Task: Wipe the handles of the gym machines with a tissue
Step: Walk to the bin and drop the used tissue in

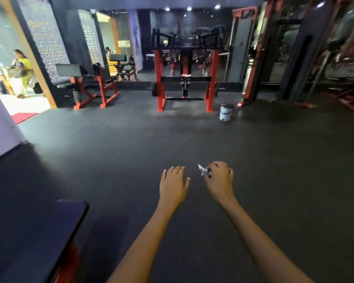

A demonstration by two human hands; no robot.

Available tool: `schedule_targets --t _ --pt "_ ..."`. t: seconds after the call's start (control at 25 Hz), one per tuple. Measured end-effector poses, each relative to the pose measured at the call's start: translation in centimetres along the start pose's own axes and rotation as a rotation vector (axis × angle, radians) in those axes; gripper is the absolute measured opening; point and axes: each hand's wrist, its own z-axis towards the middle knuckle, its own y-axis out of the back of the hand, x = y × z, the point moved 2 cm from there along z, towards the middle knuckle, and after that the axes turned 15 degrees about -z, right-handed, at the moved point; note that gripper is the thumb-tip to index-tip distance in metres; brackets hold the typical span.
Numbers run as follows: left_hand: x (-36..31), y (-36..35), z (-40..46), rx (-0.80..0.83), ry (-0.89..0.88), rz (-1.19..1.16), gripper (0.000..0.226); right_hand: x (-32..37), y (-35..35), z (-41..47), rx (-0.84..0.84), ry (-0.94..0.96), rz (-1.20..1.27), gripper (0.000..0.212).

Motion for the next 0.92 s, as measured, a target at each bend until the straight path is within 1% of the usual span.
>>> schedule_targets --t 0.24,0.48,0.6,0.72,0.84,0.92 --pt "-2.8 -3.9 10.9 0.051 -0.134 -0.022 0.047 -5.0 -1.8 8.5 -0.049 -0.087 -0.069 0.013" --pt "-2.7 -7.9 24.0 0.13 -0.193 -0.031 0.049 -8.9 -6.4 19.2 -0.062 -0.162 -0.169 0.017" --pt "-3.2 -10.4 31.3 0.188 -0.223 -0.016 0.049 -11.4 -8.7 25.4 -0.035 -0.197 -0.224 0.019" --pt "-4.7 -13.1 39.1 0.21 -0.261 0.012 0.049 -14.7 -11.1 32.3 -0.019 -0.207 -0.295 0.022" --pt "-6.3 -16.6 46.5 0.223 -0.257 0.006 0.049 -18.4 -14.1 39.1 -0.01 -0.178 -0.335 0.022" --pt "-7.3 -19.5 51.4 0.237 -0.241 0.01 0.049 -21.0 -16.2 43.9 0.026 -0.167 -0.357 0.024"
